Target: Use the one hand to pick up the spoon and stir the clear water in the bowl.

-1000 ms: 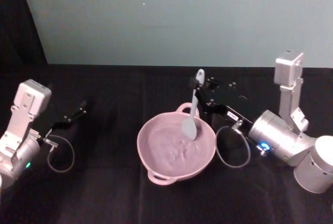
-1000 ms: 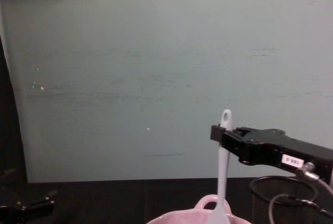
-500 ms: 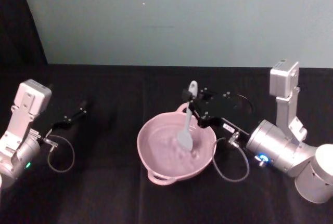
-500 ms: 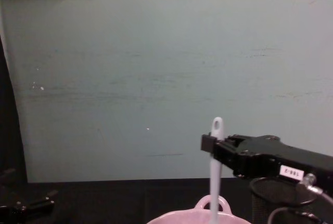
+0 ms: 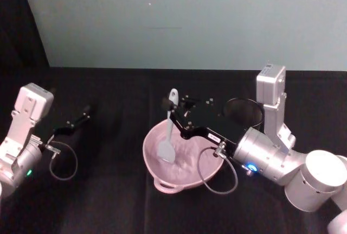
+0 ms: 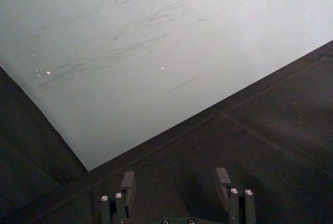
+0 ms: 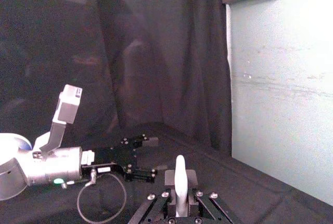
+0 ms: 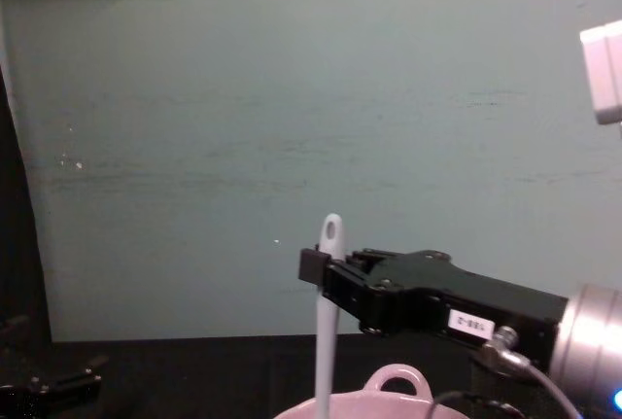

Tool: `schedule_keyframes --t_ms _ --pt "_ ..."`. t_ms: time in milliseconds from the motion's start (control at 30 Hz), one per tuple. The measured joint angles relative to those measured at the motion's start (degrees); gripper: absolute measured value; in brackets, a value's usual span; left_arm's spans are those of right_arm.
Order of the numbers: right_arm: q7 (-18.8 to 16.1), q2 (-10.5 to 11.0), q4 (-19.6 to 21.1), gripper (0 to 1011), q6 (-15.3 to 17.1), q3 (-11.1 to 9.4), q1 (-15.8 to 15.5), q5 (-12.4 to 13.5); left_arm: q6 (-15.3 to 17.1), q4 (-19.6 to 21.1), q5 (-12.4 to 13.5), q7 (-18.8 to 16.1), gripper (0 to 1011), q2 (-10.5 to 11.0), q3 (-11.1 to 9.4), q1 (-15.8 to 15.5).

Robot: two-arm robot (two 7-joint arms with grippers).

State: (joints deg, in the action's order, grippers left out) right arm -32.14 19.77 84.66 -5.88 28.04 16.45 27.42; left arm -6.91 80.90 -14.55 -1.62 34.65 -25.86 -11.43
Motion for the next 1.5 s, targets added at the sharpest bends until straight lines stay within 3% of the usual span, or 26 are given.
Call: schedule_keyframes --t_ms 333,633,1067,1500 --pt "-0.3 -2.3 -6.0 123 -1.4 0.3 3.5 0.1 0.0 0.0 0.0 0.0 1005 0.0 0.0 0.0" --pt "1.4 -1.8 -9.0 123 -2.2 -2.3 4.5 0.0 0.0 0.0 0.0 0.0 1005 0.0 0.0 0.0" --pt "2.6 1.0 -5.5 123 -1.7 -5.3 1.6 0.0 0.0 0.0 0.0 0.0 1005 0.0 0.0 0.0" --pt "1.3 2.4 0.1 123 -0.7 -3.3 -0.8 -1.7 0.0 0.0 0.0 0.0 1005 0.0 0.0 0.0"
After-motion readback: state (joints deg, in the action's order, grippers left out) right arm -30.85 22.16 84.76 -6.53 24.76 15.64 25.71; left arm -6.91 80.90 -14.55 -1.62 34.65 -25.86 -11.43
